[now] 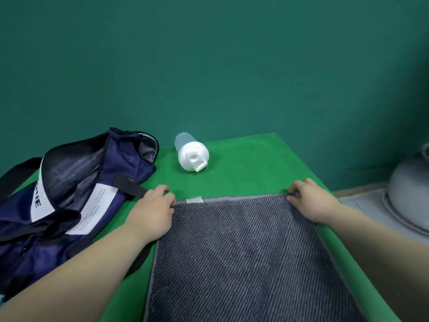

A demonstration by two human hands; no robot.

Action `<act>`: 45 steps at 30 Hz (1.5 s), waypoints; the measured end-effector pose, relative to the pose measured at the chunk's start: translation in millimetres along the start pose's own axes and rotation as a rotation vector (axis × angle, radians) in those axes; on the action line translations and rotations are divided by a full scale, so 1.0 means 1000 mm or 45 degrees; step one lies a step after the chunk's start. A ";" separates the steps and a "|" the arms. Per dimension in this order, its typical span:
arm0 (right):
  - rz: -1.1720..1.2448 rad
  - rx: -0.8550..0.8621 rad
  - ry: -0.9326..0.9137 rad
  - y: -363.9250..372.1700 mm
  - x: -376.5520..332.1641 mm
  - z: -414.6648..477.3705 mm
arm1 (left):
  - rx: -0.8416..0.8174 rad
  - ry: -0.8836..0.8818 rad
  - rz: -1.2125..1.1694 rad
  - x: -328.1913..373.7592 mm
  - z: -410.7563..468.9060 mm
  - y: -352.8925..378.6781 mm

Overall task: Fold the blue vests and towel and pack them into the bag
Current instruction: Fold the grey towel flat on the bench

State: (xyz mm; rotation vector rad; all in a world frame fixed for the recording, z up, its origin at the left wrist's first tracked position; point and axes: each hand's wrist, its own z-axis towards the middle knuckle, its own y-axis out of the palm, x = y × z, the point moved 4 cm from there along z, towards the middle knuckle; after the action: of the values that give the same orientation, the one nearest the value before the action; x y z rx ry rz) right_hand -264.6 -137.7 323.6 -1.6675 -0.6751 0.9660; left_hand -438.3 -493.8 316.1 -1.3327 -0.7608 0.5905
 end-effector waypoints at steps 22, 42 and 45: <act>0.428 0.290 -0.095 -0.145 -0.013 -0.113 | -0.137 -0.038 -0.197 0.030 -0.061 -0.152; 0.443 0.645 -0.288 -0.266 -0.046 -0.335 | 0.386 0.024 0.017 0.094 -0.263 -0.325; 0.417 0.387 -0.229 -0.200 -0.024 -0.360 | 0.152 0.020 0.025 0.095 -0.306 -0.262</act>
State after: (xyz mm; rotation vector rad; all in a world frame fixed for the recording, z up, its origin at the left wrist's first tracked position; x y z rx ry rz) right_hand 36.9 -278.6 567.4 -1.4548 -0.3513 1.3922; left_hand -153.2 -655.1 568.6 -1.2343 -0.6899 0.6310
